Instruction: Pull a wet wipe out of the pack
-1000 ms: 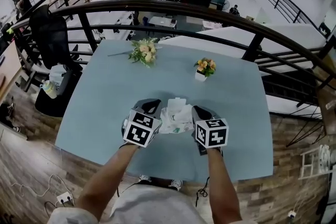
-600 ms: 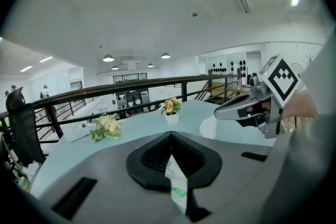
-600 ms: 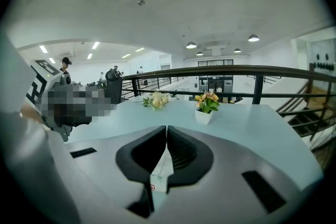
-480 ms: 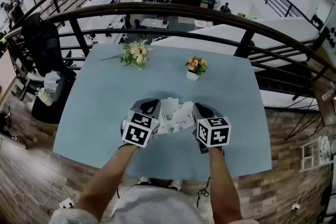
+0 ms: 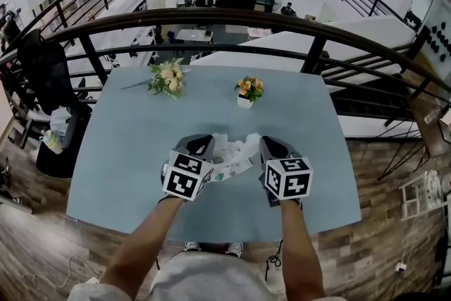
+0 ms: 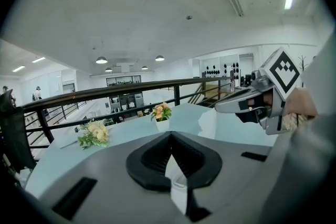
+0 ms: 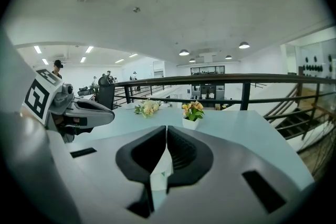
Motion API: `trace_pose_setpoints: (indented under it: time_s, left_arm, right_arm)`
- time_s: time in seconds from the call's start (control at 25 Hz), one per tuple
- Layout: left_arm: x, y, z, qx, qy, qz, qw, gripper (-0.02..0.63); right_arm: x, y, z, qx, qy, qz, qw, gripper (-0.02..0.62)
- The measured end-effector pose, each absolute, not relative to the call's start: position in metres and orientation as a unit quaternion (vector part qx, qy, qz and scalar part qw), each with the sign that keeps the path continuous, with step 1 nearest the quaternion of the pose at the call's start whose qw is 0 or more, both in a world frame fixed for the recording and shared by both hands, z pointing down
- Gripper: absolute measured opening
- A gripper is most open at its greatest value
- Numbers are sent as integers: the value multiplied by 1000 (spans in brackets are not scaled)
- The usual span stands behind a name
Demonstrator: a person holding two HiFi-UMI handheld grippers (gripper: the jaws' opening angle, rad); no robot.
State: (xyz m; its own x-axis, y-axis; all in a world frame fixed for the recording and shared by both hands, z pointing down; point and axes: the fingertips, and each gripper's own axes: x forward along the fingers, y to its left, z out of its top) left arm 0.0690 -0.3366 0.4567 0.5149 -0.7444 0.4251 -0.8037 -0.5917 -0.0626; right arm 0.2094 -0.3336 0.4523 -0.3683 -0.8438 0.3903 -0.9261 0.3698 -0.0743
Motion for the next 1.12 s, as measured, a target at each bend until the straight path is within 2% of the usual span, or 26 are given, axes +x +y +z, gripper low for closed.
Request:
trace_pose_setpoints:
  time_s: [1.12]
  left_arm:
    - [140, -336, 436, 901, -387, 188, 55, -6]
  right_arm:
    - [300, -301, 409, 643, -755, 88, 94, 12]
